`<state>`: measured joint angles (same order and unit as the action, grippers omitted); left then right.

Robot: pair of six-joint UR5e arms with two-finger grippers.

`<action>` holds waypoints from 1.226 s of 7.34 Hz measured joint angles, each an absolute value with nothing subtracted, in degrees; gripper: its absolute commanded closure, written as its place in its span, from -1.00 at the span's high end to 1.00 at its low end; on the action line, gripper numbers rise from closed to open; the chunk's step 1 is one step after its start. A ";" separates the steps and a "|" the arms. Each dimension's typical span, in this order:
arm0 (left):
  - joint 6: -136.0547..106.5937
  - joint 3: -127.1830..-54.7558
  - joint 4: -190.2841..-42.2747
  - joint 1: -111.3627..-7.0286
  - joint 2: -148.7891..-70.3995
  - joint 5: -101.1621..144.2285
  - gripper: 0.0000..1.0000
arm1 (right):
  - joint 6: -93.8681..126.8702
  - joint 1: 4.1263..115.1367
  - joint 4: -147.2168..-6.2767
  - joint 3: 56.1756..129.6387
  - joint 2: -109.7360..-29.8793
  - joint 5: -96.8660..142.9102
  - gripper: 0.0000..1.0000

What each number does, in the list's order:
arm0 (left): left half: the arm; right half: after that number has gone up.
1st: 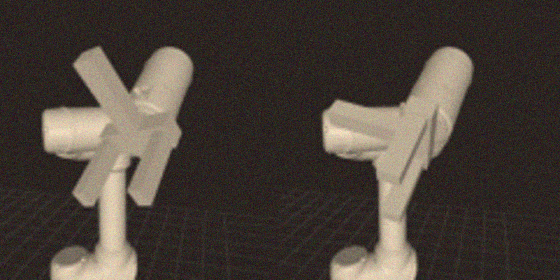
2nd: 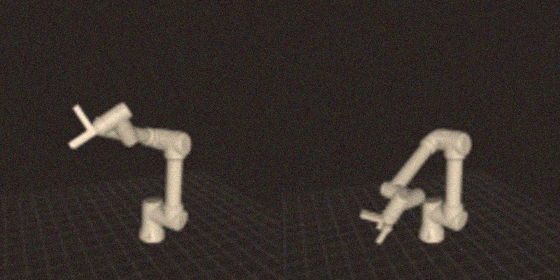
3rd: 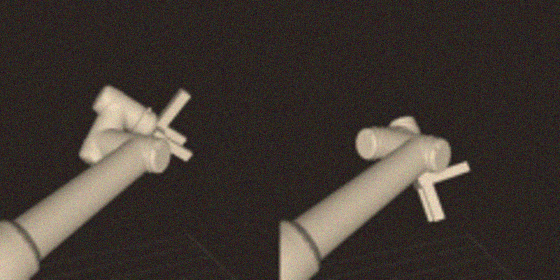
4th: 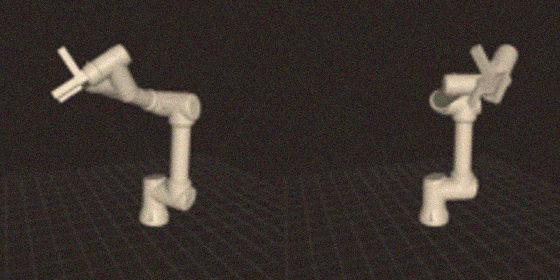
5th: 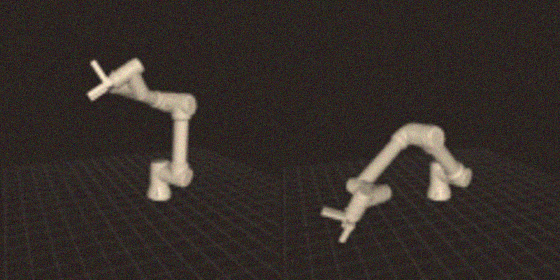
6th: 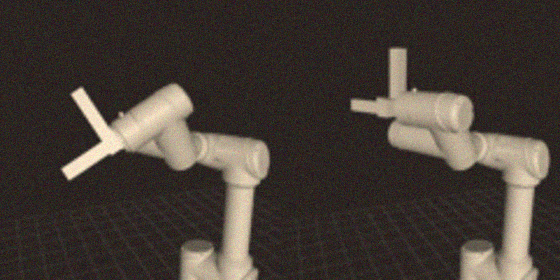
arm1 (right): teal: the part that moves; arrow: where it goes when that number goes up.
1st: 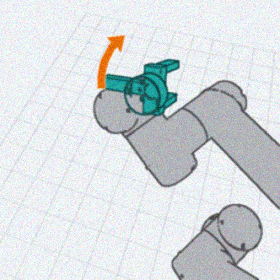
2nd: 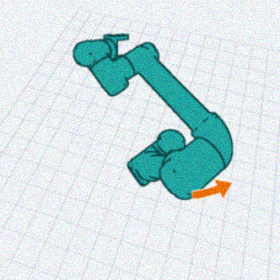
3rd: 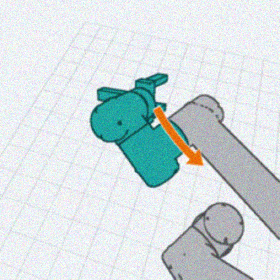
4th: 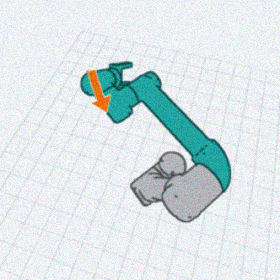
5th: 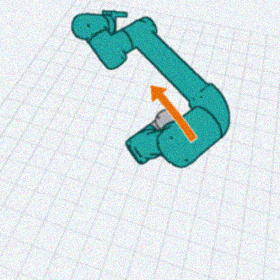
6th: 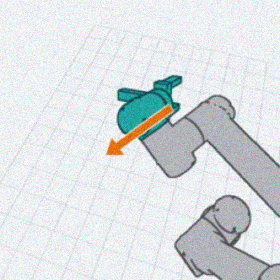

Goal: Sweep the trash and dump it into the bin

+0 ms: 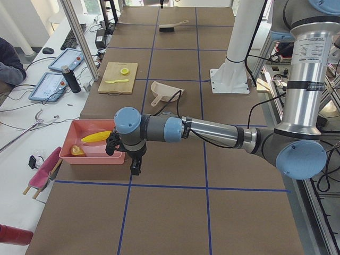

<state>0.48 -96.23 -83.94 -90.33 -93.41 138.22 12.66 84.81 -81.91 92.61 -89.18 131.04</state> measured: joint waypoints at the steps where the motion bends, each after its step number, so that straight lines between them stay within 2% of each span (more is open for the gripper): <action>1: 0.55 -96.20 -84.69 -90.38 -93.06 139.02 0.99 | 12.69 84.81 -81.91 92.50 -89.09 131.05 1.00; 9: 0.56 -96.05 -86.44 -90.39 -90.18 140.12 0.99 | 12.87 84.90 -81.92 92.27 -88.84 131.07 1.00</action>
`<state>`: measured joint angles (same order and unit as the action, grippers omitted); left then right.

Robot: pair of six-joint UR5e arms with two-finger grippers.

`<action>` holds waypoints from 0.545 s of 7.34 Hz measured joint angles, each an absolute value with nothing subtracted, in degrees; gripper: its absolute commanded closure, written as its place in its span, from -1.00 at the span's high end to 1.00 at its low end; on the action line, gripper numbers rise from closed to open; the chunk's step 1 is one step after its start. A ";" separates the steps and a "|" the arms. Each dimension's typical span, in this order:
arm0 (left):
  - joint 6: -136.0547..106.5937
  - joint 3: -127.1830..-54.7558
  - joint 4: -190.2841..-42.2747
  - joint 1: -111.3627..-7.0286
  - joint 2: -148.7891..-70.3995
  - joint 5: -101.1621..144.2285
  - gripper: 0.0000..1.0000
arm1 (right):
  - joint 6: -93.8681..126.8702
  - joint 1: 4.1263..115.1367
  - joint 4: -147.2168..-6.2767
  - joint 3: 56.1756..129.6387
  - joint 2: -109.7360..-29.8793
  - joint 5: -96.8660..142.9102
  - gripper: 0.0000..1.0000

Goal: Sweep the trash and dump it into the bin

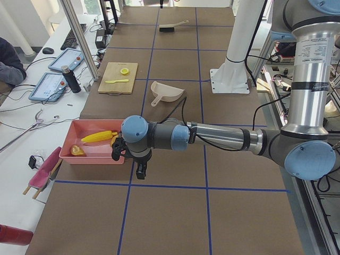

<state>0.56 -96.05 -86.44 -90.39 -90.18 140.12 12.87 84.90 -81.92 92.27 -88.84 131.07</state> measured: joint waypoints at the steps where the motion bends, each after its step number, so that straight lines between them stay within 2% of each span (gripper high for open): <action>1: 0.58 -96.33 -86.46 -90.39 -89.56 141.00 0.99 | 12.82 84.90 -81.92 92.24 -88.88 131.05 1.00; 4: 0.67 -96.94 -86.65 -90.40 -88.86 142.88 0.99 | 12.73 84.90 -81.93 92.13 -88.87 131.05 1.00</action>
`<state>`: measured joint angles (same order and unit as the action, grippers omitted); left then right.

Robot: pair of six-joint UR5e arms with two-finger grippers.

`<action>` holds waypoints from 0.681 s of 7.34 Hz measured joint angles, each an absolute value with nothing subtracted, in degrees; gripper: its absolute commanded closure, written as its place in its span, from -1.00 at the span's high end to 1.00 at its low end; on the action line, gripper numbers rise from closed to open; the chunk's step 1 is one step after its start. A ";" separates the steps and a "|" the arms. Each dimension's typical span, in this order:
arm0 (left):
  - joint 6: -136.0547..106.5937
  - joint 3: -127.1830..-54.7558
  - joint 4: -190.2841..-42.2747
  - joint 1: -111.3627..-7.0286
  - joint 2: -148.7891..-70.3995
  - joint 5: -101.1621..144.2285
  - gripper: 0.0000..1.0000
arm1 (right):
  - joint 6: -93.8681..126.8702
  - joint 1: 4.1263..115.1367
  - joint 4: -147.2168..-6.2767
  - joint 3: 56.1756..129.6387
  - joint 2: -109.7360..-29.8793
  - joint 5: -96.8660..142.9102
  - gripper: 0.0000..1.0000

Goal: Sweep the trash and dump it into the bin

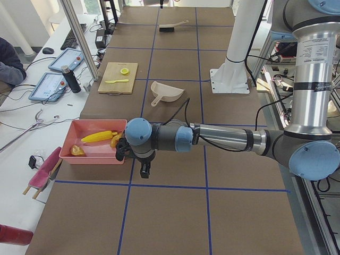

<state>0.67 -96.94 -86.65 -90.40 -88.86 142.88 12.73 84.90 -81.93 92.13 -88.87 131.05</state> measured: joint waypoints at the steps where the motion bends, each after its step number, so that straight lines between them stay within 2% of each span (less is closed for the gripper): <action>1: 0.48 -97.00 -86.97 -90.69 -88.71 142.89 0.99 | 12.69 84.90 -81.97 92.11 -88.84 131.04 1.00; 5: 0.52 -97.12 -87.27 -91.52 -88.12 141.86 0.99 | 12.66 84.90 -81.97 92.04 -88.72 131.04 1.00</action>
